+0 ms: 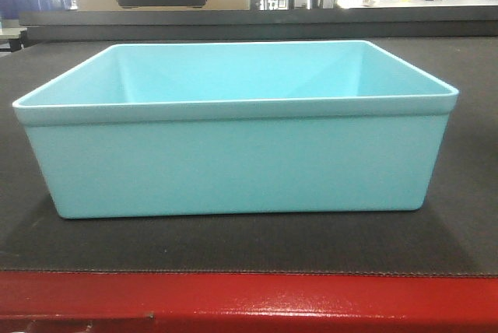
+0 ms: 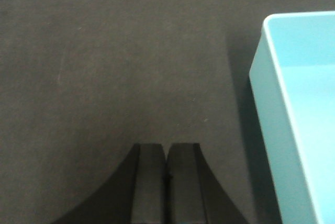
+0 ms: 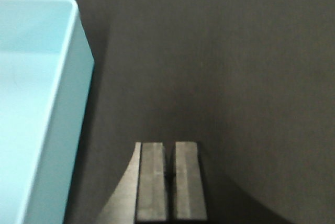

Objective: Fetch blue bin and place on conveyor start

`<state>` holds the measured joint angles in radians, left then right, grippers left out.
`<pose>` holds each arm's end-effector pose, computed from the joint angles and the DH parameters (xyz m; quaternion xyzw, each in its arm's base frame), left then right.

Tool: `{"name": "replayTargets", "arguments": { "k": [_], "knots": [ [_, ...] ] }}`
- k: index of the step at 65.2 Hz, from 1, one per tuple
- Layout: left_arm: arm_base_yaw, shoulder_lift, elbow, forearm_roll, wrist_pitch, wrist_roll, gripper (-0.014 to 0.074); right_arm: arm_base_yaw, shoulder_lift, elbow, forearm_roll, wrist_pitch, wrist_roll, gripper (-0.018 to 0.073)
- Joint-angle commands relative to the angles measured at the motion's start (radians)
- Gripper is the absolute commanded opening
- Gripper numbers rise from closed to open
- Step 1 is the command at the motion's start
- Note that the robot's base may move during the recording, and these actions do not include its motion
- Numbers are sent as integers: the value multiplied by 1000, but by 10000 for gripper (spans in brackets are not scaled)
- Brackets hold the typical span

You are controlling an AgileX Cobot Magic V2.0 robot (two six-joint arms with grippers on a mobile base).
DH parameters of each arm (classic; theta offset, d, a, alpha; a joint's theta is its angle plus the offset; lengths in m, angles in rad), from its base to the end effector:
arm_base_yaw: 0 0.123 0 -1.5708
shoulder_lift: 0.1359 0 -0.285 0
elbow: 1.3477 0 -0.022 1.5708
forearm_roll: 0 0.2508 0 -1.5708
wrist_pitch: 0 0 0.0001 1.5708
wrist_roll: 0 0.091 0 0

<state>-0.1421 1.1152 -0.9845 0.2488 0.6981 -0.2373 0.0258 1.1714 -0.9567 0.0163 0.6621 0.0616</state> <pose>0.2288 -0.0182 0.3449 0.0116 0.9098 0.0339 0.4135 0.2412 0.0071 0.3234 0.0206 0.9244 0.0237 0.3801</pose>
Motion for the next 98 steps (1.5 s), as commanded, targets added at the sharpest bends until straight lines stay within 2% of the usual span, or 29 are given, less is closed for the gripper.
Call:
{"name": "replayTargets", "arguments": {
  "k": [1,12,24,37,50,98],
  "knots": [
    [9,-58,72,1,-45,1,-111,-7,-60,101,-16,-76,-7,-162],
    [9,-177,241,-6,-138,1,-111,-7,-193,307,-16,-224,-7,-162],
    [9,-339,379,-6,-239,1,-111,-7,-393,470,-16,-305,-7,-162],
    [9,-514,469,-6,-323,1,-111,-7,-633,528,-22,-328,-7,-162],
    [9,-626,492,1,-327,1,-111,-7,-809,530,-33,-342,-7,-162],
    [9,-641,492,1,-327,1,-111,-7,-843,530,-33,-356,-7,-162]
  ]
}}
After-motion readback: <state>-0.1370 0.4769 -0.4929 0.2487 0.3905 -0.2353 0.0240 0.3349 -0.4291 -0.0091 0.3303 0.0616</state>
